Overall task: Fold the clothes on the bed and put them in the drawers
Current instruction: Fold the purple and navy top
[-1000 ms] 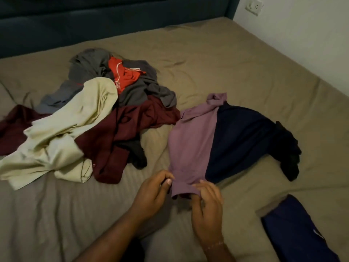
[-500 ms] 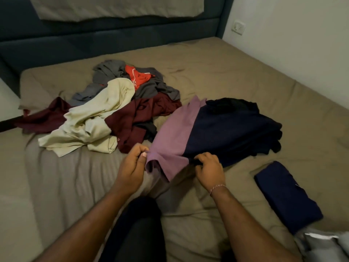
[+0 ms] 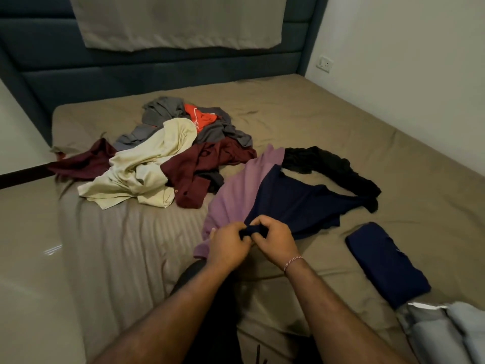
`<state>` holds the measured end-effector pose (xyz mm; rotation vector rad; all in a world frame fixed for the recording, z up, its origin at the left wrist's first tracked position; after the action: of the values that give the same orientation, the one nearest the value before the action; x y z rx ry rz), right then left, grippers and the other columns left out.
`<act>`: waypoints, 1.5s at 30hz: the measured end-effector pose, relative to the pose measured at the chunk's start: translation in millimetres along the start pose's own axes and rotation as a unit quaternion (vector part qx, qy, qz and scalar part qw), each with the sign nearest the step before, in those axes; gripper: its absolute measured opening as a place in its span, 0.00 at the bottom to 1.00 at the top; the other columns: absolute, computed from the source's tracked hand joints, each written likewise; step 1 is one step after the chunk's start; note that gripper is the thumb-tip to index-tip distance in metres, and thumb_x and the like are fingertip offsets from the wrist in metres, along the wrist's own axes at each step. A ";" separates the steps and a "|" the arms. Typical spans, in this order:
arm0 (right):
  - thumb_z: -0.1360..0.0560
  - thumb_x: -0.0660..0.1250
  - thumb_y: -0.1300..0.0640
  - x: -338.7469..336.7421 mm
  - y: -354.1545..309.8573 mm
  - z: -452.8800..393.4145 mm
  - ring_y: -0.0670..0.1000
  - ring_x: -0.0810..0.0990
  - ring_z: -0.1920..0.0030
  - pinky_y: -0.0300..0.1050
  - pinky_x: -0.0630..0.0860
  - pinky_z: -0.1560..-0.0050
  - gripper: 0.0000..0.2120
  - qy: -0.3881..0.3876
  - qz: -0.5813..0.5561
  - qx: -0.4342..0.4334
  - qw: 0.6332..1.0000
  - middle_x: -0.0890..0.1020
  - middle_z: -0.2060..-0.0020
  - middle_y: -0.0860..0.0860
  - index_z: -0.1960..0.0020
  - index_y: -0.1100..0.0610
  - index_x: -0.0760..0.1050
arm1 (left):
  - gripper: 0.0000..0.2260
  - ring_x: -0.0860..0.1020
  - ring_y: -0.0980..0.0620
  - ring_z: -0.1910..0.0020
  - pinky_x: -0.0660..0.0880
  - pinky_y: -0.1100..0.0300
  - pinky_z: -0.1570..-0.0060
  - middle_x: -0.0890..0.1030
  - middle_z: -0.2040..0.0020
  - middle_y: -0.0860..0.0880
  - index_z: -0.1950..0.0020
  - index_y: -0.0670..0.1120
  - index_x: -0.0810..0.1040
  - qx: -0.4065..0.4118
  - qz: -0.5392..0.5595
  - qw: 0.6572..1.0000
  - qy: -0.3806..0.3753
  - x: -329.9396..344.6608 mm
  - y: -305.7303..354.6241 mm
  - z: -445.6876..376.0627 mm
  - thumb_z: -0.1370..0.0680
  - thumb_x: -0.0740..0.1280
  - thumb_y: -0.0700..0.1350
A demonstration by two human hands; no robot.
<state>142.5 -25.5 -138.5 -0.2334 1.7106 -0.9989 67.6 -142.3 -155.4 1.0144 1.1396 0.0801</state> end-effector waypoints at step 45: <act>0.28 0.58 0.62 -425.4 9.4 -164.9 0.54 0.84 0.52 0.56 0.84 0.46 0.21 0.426 -0.144 0.098 0.888 0.86 0.56 0.47 0.50 0.44 0.86 | 0.09 0.72 0.48 0.69 0.69 0.59 0.69 0.74 0.63 0.46 0.56 0.48 0.73 0.115 0.600 0.781 0.132 -305.9 209.3 -287.4 0.20 0.63 0.50</act>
<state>169.6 317.2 161.6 0.1195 2.3768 -1.6456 -210.1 -3.0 195.8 1.8690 0.5694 1.1595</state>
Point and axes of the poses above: each hand's wrist, its own z-axis away from the middle knuckle, its own x-axis out of the palm, y = z × x, the point moved 10 cm from there along -z, towards the middle knuckle
